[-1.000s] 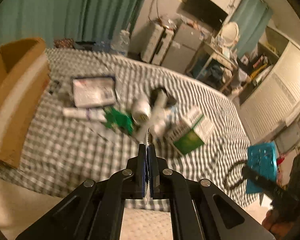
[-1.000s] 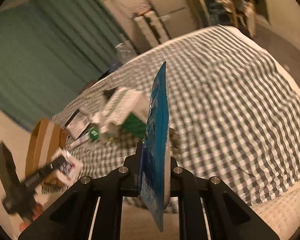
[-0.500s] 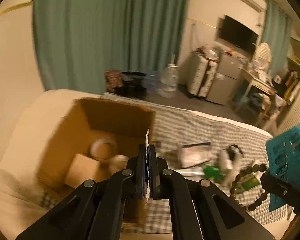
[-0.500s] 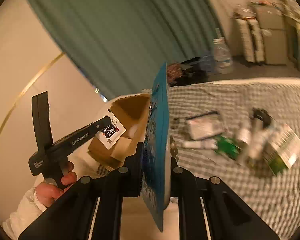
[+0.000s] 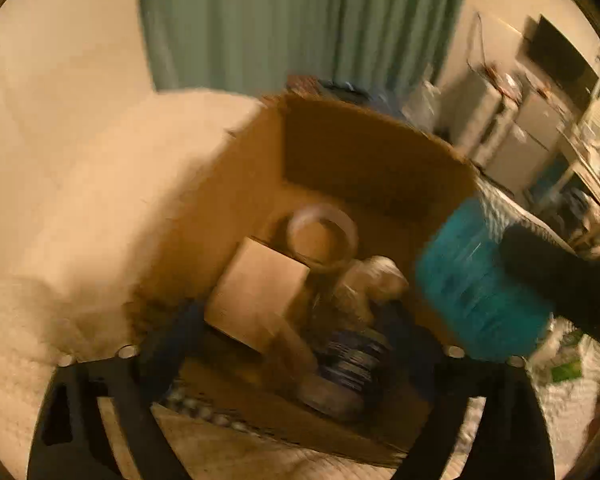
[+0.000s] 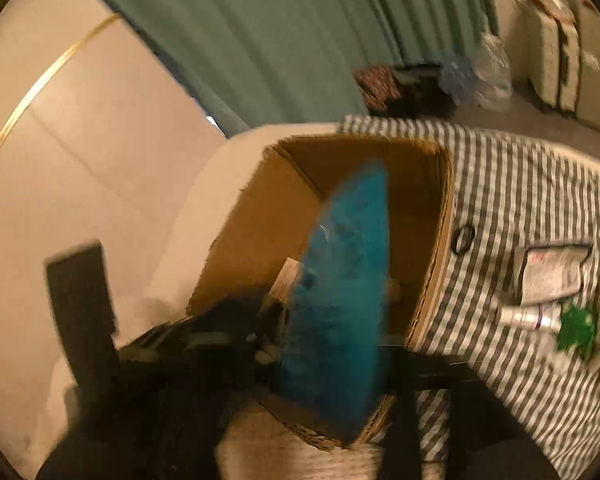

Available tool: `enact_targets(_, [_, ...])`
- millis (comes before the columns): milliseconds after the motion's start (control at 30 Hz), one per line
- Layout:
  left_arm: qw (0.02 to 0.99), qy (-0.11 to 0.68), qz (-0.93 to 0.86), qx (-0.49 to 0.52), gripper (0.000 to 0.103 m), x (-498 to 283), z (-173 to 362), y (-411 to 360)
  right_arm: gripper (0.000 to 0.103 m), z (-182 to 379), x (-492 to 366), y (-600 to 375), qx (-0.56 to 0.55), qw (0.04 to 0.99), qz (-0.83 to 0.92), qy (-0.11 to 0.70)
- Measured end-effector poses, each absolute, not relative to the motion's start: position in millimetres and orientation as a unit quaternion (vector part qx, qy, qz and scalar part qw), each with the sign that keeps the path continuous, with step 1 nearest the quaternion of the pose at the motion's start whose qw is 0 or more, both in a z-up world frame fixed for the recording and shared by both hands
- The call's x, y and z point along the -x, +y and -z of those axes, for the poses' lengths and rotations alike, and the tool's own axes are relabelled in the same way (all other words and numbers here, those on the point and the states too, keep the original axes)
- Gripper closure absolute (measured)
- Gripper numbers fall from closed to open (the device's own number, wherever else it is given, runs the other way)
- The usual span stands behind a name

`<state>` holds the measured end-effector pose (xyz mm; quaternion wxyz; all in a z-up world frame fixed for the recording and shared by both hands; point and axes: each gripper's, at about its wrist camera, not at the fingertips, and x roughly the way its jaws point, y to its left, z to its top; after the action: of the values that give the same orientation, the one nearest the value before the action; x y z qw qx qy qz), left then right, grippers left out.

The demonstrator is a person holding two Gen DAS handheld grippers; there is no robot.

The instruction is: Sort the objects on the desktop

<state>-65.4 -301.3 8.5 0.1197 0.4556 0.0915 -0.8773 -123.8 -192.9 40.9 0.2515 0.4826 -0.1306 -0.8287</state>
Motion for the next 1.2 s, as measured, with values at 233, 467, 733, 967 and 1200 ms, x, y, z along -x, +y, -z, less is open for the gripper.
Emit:
enact_targets(233, [0.103,0.132,0.876,-0.452,0.005,41.8,-17.8,-303.0,0.015,-72.7,92.4,-145.8,-0.445,0.24,0.848,-0.159])
enact_targets(467, [0.085,0.132,0.891,-0.426,0.002,-3.3,-57.1,-256.3,0.015,-112.4,23.1,-33.2,-0.395,0.172,0.888,-0.163])
enact_targets(733, [0.034,0.083,0.907,-0.411,0.0,-39.4,-106.0,-162.9,0.015,-126.5,-82.1,125.0,-0.382,0.001,0.911,-0.155])
enact_targets(967, [-0.002,0.041,0.931,-0.363,0.0,-80.3,-172.6,-80.4,0.015,-162.3,-149.7,201.5,-0.349,-0.055,0.92,-0.168])
enact_targets(1200, [-0.024,0.059,0.932,-0.358,0.0,-97.2,-195.3,-33.4,0.015,-180.7,-170.7,201.6,-0.343,-0.038,0.927,-0.147])
